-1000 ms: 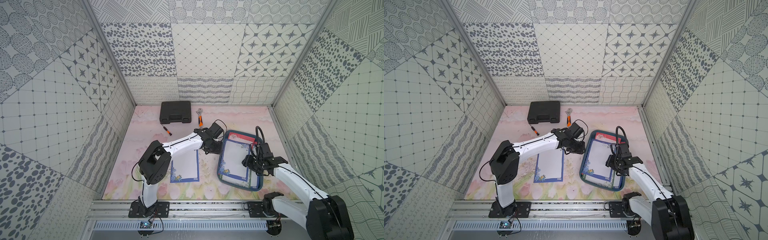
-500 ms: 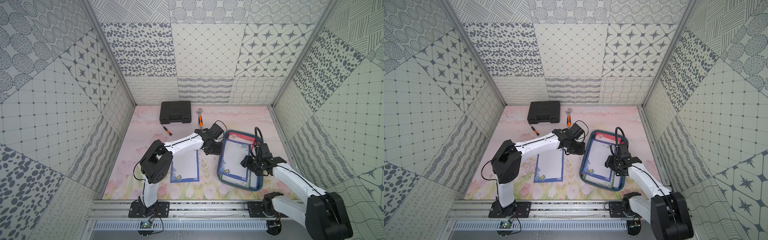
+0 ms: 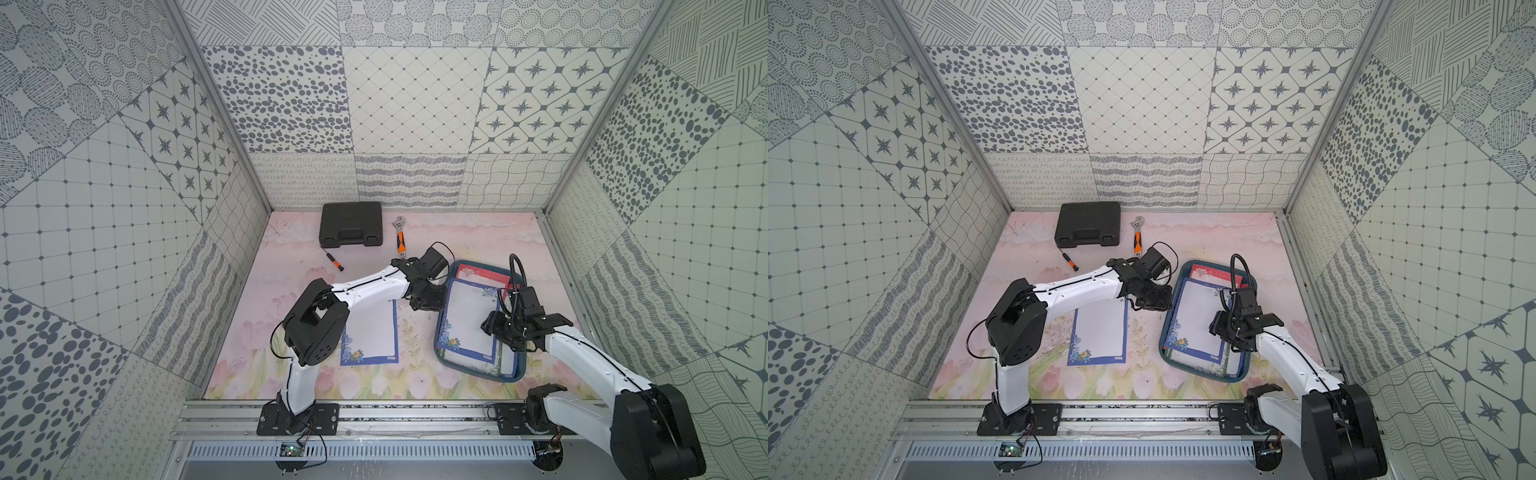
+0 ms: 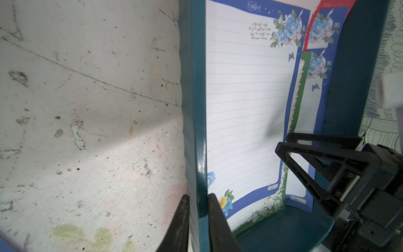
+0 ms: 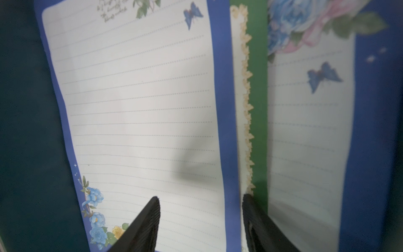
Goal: Take out the stationery paper from the storage box
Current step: Pick up the stationery paper from the storage box.
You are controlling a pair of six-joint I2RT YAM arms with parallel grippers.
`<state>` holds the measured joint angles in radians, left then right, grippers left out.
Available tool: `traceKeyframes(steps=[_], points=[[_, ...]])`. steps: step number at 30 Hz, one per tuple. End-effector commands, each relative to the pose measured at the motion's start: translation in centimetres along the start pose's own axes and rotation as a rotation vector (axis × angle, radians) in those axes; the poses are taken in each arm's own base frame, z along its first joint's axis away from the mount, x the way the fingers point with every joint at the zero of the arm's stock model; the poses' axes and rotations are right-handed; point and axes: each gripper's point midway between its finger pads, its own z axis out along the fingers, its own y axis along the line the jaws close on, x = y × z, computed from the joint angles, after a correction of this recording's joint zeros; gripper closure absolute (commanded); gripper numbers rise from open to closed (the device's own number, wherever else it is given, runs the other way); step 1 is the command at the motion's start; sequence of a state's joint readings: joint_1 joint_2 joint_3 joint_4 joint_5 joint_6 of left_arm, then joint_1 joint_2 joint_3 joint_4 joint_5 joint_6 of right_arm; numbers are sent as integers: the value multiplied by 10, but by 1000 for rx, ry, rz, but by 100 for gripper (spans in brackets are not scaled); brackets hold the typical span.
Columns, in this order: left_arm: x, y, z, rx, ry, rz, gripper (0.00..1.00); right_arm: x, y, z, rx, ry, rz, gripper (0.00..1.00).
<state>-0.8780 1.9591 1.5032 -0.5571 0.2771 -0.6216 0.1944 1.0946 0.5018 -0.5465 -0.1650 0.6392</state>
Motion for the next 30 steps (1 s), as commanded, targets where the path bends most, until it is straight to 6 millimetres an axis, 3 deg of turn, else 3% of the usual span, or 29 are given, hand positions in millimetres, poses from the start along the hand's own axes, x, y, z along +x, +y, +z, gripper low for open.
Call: traceKeyframes(steps=[1,20,30], points=[[2,-4,1,8,14,-7,84,-4,5,-1,-22,-10,-7,38],[3,-3,4,2,31,-12,92,-7,18,-7,-81,-9,-7,43],[5,-2,6,-2,35,-17,92,-8,19,-13,-90,-29,-4,45]])
